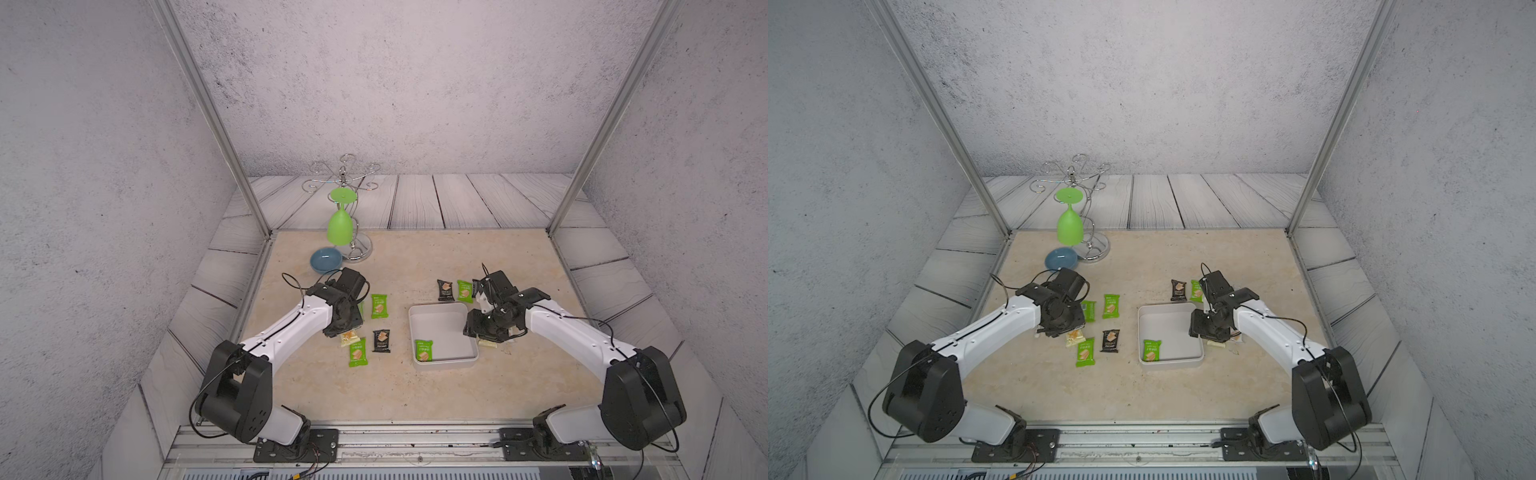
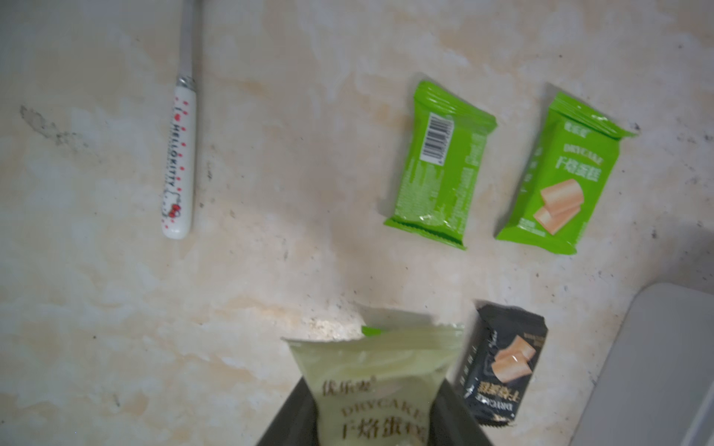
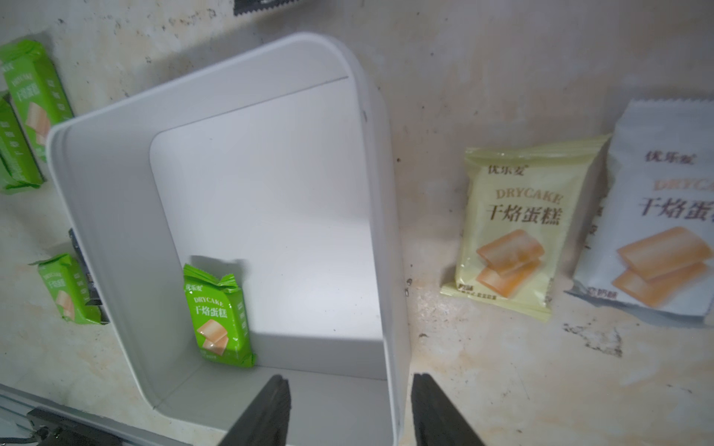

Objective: Take the cookies out of the storage box
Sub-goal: Place the cookie at the center of the board.

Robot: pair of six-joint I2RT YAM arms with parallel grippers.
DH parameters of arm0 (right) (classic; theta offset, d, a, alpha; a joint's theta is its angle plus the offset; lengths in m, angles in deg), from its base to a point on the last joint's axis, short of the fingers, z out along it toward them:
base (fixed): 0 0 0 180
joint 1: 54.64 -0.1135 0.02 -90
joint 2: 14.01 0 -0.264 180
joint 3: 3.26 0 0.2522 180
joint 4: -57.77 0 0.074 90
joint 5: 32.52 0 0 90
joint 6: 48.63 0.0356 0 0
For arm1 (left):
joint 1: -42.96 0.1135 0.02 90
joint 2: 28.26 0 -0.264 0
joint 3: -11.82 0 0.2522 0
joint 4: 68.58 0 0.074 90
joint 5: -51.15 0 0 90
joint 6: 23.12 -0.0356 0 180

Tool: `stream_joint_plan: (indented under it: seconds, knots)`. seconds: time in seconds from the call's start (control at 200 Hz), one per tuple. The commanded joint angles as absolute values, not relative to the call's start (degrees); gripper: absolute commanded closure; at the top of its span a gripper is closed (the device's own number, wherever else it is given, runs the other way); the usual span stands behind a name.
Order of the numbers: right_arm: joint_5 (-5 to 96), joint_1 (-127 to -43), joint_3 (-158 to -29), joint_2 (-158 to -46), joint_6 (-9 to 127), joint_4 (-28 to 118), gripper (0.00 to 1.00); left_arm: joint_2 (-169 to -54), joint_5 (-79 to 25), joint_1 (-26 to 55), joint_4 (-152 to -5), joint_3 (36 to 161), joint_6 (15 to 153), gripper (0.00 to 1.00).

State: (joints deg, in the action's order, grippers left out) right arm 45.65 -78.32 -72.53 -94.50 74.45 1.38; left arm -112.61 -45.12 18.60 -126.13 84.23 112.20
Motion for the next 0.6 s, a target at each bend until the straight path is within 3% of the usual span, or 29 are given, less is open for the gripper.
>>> stream_joint_plan:
  seconds: [0.0,0.17,0.445,0.595]
  knots:
    - [46.9,-78.5,-74.2,-94.5,75.0,0.7,0.44,-115.5,-43.3,23.4,-122.3,83.6,107.1,0.56]
    - [48.2,-78.5,-74.1,-94.0,74.8,0.1,0.44,-122.6,-40.0,29.6,-118.5,85.6,104.5,0.56]
    - [49.7,-78.5,-73.6,-94.2,74.9,-1.3,0.44,-131.8,-38.5,32.7,-118.3,91.5,100.5,0.56]
    - [50.5,-78.5,-73.7,-94.2,74.9,-1.6,0.44,-132.9,-38.3,32.9,-117.9,90.8,100.1,0.48]
